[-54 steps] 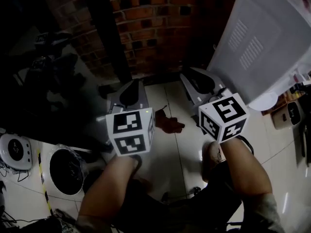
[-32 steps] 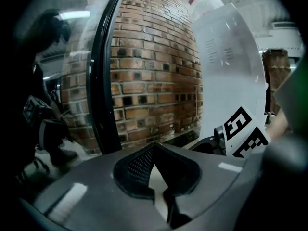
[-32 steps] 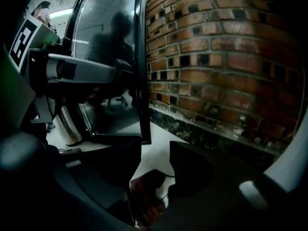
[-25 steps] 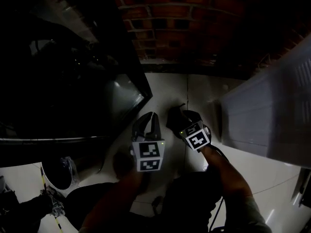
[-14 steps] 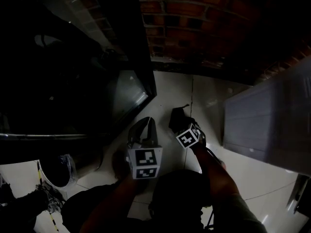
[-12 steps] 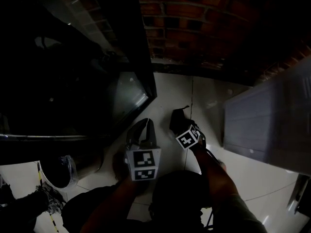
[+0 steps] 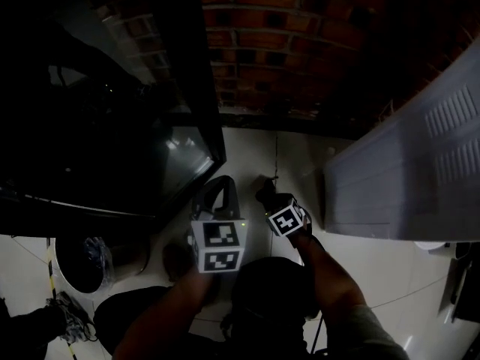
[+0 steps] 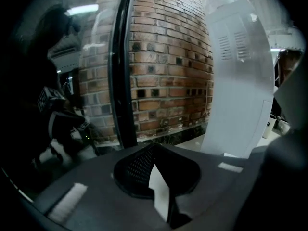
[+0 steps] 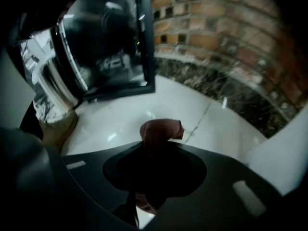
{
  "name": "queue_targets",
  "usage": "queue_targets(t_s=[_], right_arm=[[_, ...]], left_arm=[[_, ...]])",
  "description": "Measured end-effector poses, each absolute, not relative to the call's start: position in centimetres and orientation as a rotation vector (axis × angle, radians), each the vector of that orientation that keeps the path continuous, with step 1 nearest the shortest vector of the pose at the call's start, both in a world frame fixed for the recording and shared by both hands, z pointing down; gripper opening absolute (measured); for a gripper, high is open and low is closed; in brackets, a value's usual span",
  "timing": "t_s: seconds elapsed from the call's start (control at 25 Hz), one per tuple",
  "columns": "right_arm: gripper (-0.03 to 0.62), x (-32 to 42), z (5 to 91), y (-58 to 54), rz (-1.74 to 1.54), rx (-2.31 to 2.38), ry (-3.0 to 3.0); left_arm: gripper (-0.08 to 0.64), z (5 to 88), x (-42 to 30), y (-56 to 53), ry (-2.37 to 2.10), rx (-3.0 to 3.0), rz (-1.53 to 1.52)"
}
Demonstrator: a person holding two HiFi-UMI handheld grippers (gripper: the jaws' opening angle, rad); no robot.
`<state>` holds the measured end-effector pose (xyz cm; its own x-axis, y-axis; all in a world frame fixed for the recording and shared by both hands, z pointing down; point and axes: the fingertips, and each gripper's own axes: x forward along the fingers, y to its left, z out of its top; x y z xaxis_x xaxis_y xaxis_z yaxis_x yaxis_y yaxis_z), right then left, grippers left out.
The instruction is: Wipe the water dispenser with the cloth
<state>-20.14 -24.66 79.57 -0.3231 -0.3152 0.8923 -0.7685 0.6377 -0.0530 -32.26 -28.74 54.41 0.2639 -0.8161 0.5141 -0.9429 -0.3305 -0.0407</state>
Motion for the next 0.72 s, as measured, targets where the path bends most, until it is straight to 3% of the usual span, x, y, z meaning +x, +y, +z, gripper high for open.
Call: queue_targets(t_s=[0.36, 0.72], right_arm=[[0.118, -14.6, 55.5, -29.1, 0.332, 1.365, -2.105], [0.118, -10.1, 28.6, -30.1, -0.147, 1.891, -2.176]], left_arm=[[0.0, 38.3, -22.8, -29.5, -1.366, 2.662, 0.481], [0.0, 30.9, -22.0, -29.7, -1.359, 2.765, 0.25]])
